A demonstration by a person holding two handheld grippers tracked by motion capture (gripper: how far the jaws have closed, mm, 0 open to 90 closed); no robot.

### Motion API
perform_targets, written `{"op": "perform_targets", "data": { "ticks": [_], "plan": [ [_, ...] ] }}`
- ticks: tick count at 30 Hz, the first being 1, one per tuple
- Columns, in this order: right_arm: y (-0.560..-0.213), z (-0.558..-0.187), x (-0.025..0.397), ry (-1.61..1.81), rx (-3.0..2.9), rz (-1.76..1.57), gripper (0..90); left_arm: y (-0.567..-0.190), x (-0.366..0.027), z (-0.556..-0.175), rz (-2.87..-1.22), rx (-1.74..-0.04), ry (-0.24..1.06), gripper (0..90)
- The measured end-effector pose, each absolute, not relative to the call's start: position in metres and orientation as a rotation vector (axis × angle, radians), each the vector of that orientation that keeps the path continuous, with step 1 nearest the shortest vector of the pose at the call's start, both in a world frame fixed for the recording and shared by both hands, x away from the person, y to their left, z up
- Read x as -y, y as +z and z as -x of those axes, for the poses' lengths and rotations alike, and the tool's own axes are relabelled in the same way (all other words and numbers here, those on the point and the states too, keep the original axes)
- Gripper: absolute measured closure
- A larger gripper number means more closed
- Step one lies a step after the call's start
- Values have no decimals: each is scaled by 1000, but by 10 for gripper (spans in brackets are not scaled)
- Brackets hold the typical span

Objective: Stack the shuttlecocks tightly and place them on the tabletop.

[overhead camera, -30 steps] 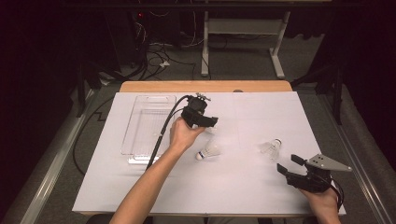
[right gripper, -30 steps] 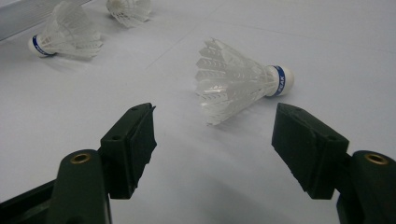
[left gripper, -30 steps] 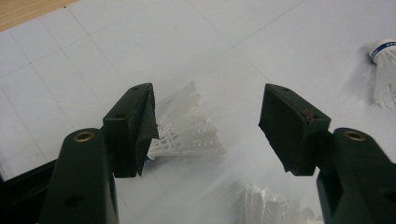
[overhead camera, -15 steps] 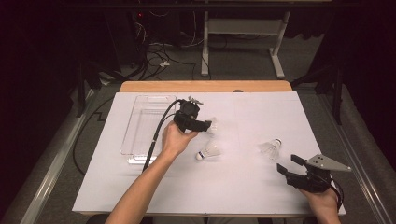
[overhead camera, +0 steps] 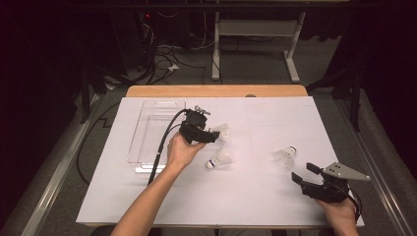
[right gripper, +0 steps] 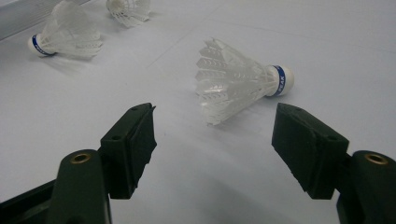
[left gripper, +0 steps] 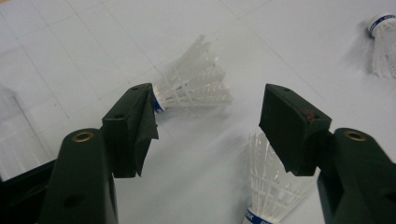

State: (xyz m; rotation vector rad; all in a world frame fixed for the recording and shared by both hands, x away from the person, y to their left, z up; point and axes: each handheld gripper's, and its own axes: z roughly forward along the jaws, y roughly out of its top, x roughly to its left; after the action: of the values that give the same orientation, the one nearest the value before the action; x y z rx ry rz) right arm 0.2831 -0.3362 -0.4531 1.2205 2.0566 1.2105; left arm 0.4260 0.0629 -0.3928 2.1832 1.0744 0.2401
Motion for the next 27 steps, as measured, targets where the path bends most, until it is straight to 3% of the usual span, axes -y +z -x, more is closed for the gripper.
{"op": "perform_targets", "data": {
  "ticks": [27],
  "plan": [
    [-453, -283, 336, 1210, -2056, -1217, 303, -392, -75, -399, -2170, -1057, 258, 366]
  ]
}}
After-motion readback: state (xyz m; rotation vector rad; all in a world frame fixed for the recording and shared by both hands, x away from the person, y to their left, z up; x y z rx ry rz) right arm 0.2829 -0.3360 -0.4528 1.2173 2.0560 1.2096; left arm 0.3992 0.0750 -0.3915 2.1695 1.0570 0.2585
